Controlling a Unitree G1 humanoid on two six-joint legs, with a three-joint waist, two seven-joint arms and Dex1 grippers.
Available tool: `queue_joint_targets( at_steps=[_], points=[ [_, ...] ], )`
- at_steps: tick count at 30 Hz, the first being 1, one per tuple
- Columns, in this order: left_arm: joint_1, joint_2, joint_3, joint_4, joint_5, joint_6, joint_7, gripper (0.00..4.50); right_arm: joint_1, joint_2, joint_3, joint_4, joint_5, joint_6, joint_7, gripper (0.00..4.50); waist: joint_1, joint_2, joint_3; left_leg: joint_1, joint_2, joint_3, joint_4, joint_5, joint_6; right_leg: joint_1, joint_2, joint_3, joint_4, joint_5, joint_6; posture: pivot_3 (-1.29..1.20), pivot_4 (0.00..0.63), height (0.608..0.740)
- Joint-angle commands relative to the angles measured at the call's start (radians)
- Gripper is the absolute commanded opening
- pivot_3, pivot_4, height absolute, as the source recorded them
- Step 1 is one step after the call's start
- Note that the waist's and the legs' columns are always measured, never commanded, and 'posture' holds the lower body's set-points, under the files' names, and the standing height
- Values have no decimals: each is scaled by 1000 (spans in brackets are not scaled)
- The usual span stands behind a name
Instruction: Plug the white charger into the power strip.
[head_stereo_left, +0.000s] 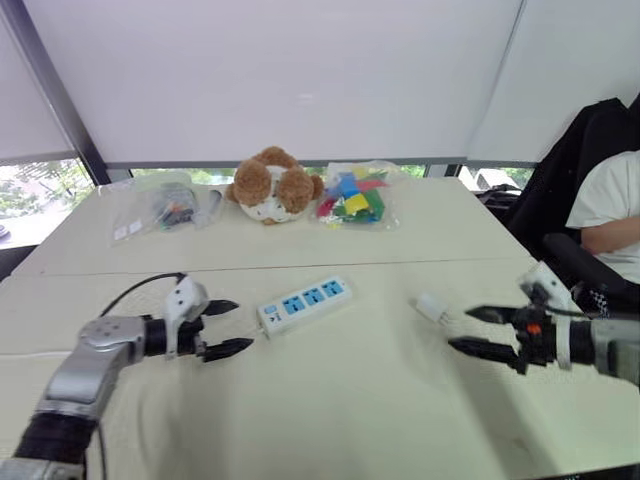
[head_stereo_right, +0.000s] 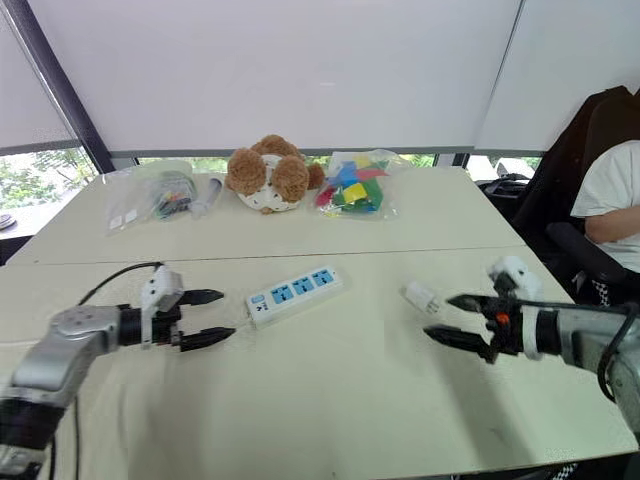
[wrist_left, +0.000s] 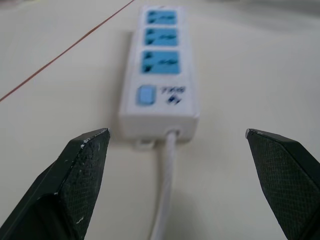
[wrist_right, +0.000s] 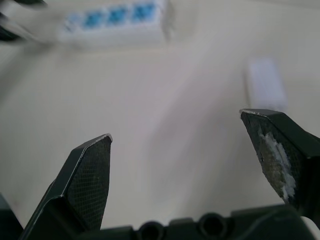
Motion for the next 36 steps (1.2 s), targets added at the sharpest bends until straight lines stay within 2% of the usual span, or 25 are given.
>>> queue_joint_targets(
  at_steps=[1, 7, 13, 16, 17, 18, 23, 25, 28, 32, 36],
  points=[
    [-51, -34, -22, 91, 35, -83, -19, 4500, -23, 1, -38, -74, 68, 55, -40, 4480, 3, 0, 0, -1, 0, -1, 0, 0, 0, 0, 0, 0, 0, 0, 0, 0, 150, 739],
    [-176, -129, -47, 347, 120, -270, 6, 4500, -19, -5, -46, -130, 103, 96, -84, 4480, 7, 0, 0, -2, 0, -1, 2, -1, 1, 0, 0, -1, 0, 0, 0, 0, 150, 739],
    [-234, -193, -49, 493, 140, -347, -8, 4500, 6, -17, -57, -150, 114, 110, -94, 4480, 5, 0, 0, -2, 0, -1, 2, -1, 2, 0, 0, -1, 0, 0, 1, 0, 150, 739],
    [-245, -217, -45, 525, 130, -365, -36, 3657, 11, -28, -72, -148, 124, 115, -90, 4500, 4, 0, 0, -2, 0, -1, 2, -1, 2, 0, 0, -1, 0, 0, 1, 0, 150, 739],
    [-247, -224, -45, 529, 129, -371, -42, 3163, 12, -33, -76, -146, 124, 116, -88, 4500, 4, 0, 0, -2, 0, -1, 2, -1, 2, 0, 0, -1, 0, 0, 1, 0, 150, 739],
    [-249, -229, -44, 530, 129, -377, -47, 3001, 14, -36, -79, -145, 124, 117, -89, 4500, 5, 0, 0, -2, 0, -1, 2, -1, 2, 0, 0, -1, 0, 0, 1, 0, 150, 739],
    [-256, -222, -80, 492, 168, -376, -60, 3026, -8, -94, -66, -98, 87, 100, -73, 4500, 11, 0, 0, -2, -1, -1, 2, -1, 2, 0, 0, -1, 0, 0, 1, 0, 150, 739],
    [-253, -197, -113, 459, 192, -379, -109, 3026, -59, -160, 0, -17, 31, 90, -53, 4500, 11, 0, 0, -2, -1, -1, 2, -1, 2, 0, 0, -1, 0, 0, 1, 0, 150, 739],
    [-266, -151, -155, 434, 222, -392, -187, 3026, -223, -252, 206, 167, -119, 22, 16, 4500, 7, 0, 0, -3, -1, -1, 3, -1, 2, -1, -1, -1, 0, 0, 0, 0, 150, 739],
    [-276, -100, -193, 418, 247, -420, -252, 3026, -556, -227, 483, 436, -288, -19, 202, 4500, -3, 1, 0, -3, 0, 0, 2, -1, 2, -2, 0, -1, 0, -1, -3, 0, 150, 739],
    [-265, -86, -224, 420, 275, -464, -265, 3026, -862, -126, 763, 741, -507, -54, 427, 4500, -5, 2, -1, -5, 1, 1, 2, -5, 9, -6, 0, -1, 1, 0, 0, 0, 150, 739]
  ],
)
